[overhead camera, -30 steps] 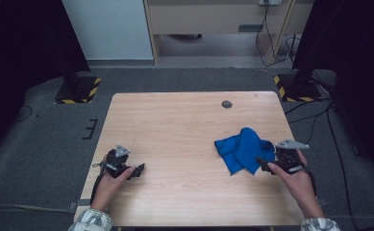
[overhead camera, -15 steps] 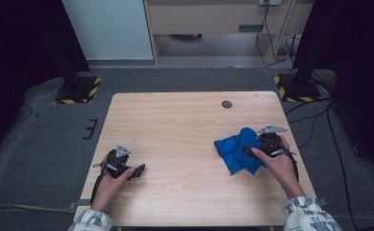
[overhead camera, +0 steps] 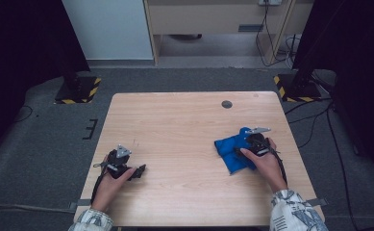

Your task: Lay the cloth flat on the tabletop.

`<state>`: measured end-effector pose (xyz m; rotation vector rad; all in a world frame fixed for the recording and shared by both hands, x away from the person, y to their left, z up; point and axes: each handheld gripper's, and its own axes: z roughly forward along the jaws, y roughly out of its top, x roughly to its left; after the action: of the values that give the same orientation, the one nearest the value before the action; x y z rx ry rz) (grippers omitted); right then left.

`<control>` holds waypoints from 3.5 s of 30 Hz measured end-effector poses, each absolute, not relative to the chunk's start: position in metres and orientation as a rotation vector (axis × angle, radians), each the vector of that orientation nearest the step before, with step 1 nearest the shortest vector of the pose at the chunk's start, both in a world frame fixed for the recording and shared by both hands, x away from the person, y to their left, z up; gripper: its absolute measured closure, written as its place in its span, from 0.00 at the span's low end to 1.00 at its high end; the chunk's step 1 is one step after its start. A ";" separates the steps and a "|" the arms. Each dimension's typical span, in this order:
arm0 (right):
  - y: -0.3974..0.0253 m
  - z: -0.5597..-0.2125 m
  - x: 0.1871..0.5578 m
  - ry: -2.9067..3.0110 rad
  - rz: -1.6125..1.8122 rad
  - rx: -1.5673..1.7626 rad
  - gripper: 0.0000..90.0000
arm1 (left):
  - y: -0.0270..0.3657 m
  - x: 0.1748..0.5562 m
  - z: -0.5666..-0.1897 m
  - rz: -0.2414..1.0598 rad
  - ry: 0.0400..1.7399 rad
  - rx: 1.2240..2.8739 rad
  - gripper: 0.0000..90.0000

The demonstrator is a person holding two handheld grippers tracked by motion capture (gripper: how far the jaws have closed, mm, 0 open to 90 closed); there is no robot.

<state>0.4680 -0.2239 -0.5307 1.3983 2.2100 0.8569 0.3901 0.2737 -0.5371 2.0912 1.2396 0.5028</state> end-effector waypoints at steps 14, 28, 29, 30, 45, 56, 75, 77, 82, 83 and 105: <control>-0.226 -0.529 0.466 2.253 0.882 1.378 0.25 | 0.273 0.391 -0.537 0.498 1.228 2.098 0.00; -0.224 -0.524 0.457 2.317 0.951 1.291 0.81 | 0.271 0.390 -0.537 0.497 1.228 2.095 0.00; -0.224 -0.524 0.457 2.315 0.952 1.294 0.83 | 0.271 0.390 -0.537 0.497 1.228 2.095 0.00; -0.223 -0.524 0.458 2.309 0.955 1.295 0.84 | 0.271 0.390 -0.537 0.498 1.228 2.096 0.00; -0.217 -0.479 0.451 2.229 1.115 1.235 0.87 | 0.271 0.390 -0.537 0.498 1.228 2.095 0.00; -0.203 -0.443 0.452 2.212 1.168 1.165 0.86 | 0.271 0.390 -0.537 0.498 1.229 2.096 0.00; -0.150 -0.410 0.448 2.260 1.235 1.009 0.86 | 0.271 0.390 -0.537 0.498 1.229 2.096 0.00; -0.145 -0.408 0.448 2.268 1.238 0.993 0.86 | 0.271 0.390 -0.537 0.498 1.228 2.096 0.00; -0.130 -0.405 0.448 2.289 1.235 0.960 0.86 | 0.271 0.390 -0.537 0.498 1.228 2.096 0.00; -0.127 -0.405 0.448 2.294 1.229 0.949 0.86 | 0.271 0.390 -0.537 0.498 1.228 2.097 0.00; -0.078 -0.439 0.449 2.418 1.167 0.886 0.85 | 0.271 0.390 -0.537 0.497 1.226 2.098 0.00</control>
<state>0.4492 -0.0783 -0.4395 0.8863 2.4184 1.1667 0.3899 0.2712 -0.5372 2.0977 1.2262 0.4971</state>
